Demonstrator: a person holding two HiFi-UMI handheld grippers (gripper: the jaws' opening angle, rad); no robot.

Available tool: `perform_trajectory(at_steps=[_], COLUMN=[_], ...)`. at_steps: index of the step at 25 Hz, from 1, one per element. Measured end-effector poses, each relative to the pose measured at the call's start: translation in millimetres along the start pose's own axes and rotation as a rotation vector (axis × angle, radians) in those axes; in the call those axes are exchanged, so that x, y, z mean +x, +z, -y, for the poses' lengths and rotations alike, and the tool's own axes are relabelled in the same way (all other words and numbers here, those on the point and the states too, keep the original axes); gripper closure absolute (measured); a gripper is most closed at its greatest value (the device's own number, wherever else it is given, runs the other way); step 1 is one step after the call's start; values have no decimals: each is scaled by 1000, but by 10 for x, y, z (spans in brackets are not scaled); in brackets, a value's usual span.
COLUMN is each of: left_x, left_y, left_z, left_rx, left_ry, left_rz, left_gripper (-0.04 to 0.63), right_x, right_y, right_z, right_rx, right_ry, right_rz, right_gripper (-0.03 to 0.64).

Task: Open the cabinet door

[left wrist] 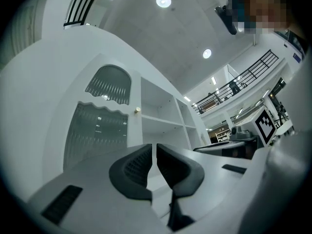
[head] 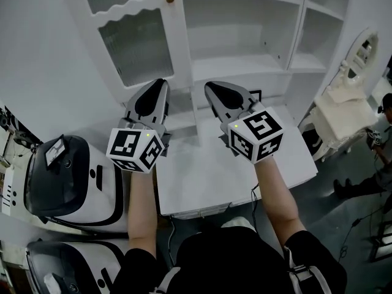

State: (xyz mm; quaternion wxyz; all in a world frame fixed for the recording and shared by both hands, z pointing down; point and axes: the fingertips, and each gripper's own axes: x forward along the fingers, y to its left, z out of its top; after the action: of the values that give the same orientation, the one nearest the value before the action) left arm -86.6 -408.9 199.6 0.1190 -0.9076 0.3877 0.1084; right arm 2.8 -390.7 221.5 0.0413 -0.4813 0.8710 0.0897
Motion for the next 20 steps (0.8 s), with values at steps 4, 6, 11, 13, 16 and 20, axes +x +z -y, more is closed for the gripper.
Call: perform_trajectory(at_steps=[4,6,11,13,16,20], left_x=[93,149,291,358,494,723], left_y=[93,147,276,321,365,368], left_z=[-111,-145,-192,-211,-256,-357], left_rx=[20,28,55,60,77,88], left_ry=[-8,-13,-17,-13,-5,6], left_rz=[11,19,34,40,44,29], left_gripper=[571,547,514,509,503,499], right_x=[72,94,167,198,249,310], right_y=[91,147,245,272,329,412], right_z=[37,58,100,128,192,262], right_rx=[-5,-8,-23,-30,-41,-56], right_ry=[-21,-29,-30,-26,-23,-18], right_rz=[10,17,21,20,22,27], right_gripper=[600,600,600,600,600,600])
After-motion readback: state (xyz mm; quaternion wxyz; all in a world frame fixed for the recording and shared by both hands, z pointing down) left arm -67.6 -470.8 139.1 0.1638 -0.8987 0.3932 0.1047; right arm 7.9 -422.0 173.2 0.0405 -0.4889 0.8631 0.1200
